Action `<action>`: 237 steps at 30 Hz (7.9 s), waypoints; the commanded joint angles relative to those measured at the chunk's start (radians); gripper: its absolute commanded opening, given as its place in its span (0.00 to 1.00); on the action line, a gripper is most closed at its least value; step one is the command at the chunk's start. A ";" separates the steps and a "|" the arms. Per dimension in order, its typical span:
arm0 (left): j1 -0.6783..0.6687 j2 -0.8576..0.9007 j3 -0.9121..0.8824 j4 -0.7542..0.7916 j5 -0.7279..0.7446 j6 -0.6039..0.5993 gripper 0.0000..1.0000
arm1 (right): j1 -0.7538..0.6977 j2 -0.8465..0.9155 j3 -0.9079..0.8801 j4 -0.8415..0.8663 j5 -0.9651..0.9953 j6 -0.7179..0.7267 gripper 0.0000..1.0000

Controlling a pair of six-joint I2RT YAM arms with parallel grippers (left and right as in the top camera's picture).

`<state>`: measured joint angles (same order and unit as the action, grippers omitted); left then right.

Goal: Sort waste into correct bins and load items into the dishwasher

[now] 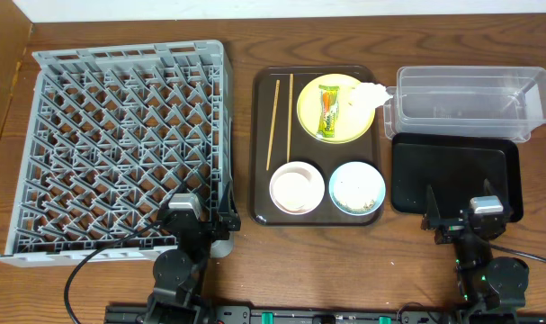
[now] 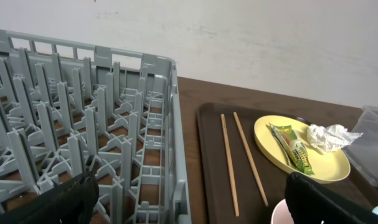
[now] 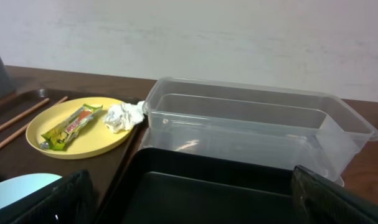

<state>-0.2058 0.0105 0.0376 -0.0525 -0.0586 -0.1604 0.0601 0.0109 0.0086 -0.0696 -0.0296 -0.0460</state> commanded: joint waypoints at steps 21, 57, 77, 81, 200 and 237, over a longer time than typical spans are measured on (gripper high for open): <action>-0.003 -0.005 -0.034 -0.013 -0.005 -0.002 0.96 | -0.007 -0.004 -0.003 -0.002 -0.001 -0.011 0.99; -0.003 -0.005 -0.034 -0.013 -0.005 -0.002 0.96 | -0.007 -0.004 -0.003 -0.001 -0.001 -0.011 0.99; -0.003 -0.005 -0.034 -0.013 -0.005 -0.002 0.96 | -0.007 -0.004 -0.003 -0.002 -0.001 -0.011 0.99; -0.003 -0.005 -0.034 -0.013 -0.005 -0.002 0.96 | -0.007 -0.004 -0.003 -0.002 -0.001 -0.011 0.99; -0.002 1.001 0.961 -0.651 0.077 0.024 0.96 | 0.073 1.924 1.683 -0.780 0.107 0.489 0.31; -0.002 1.001 0.961 -0.651 0.077 0.024 0.96 | 0.457 2.311 1.683 -0.446 0.235 0.472 0.41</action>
<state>-0.2058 1.0092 0.9806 -0.7017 0.0200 -0.1493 0.5201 2.2852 1.6894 -0.5083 0.2092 0.4065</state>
